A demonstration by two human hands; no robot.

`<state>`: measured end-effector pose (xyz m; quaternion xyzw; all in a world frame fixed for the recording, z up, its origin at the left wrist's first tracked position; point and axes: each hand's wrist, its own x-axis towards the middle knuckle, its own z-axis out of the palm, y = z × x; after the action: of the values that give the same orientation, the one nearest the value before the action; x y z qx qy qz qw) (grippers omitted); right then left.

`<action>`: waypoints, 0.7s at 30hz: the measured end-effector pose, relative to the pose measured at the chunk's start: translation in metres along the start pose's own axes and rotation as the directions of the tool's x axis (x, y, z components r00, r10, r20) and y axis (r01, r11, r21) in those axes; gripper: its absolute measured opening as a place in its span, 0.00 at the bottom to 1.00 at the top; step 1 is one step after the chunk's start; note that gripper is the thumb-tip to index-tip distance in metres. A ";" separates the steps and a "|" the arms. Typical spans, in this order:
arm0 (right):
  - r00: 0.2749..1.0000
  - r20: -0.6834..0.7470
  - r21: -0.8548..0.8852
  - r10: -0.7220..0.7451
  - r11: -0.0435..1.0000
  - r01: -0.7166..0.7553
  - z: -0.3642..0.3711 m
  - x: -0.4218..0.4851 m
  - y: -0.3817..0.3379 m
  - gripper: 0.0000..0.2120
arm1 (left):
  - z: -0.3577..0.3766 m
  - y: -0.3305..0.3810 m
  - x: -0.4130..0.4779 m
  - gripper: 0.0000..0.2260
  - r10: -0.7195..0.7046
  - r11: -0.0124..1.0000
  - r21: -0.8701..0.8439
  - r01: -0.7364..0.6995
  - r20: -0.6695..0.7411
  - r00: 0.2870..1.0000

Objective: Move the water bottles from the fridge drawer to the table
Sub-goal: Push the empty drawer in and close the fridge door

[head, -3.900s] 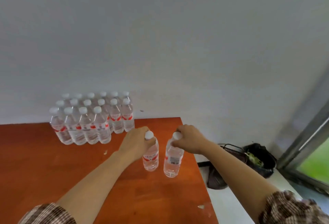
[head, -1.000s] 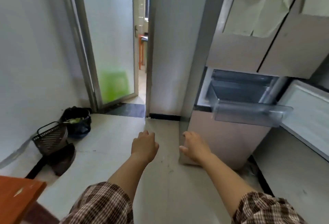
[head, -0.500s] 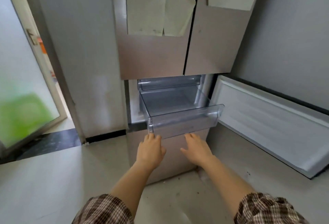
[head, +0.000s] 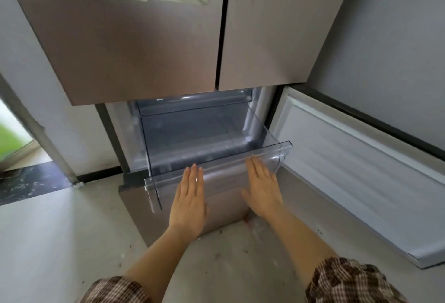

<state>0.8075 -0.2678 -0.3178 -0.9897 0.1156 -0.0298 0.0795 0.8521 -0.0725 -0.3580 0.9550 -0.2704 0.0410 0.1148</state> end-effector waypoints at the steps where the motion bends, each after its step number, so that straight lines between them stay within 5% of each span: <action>1: 1.000 0.003 -0.012 -0.023 1.000 0.023 0.003 0.004 0.007 0.40 | 0.006 0.002 0.000 0.41 -0.019 0.999 0.029 0.019 -0.016 1.000; 9: 0.986 0.056 -0.120 -0.159 0.979 0.165 0.036 0.022 0.039 0.51 | 0.034 0.017 0.006 0.49 -0.165 0.972 0.156 0.176 -0.076 0.983; 21: 0.936 -0.001 -0.128 -0.351 0.929 0.348 0.056 0.072 0.060 0.46 | 0.056 0.014 0.052 0.49 -0.300 0.927 0.178 0.330 -0.175 0.938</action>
<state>0.8689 -0.3336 -0.3802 -0.9970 -0.0600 -0.0478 0.0091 0.8892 -0.1241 -0.4018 0.9872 -0.0985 0.1188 0.0405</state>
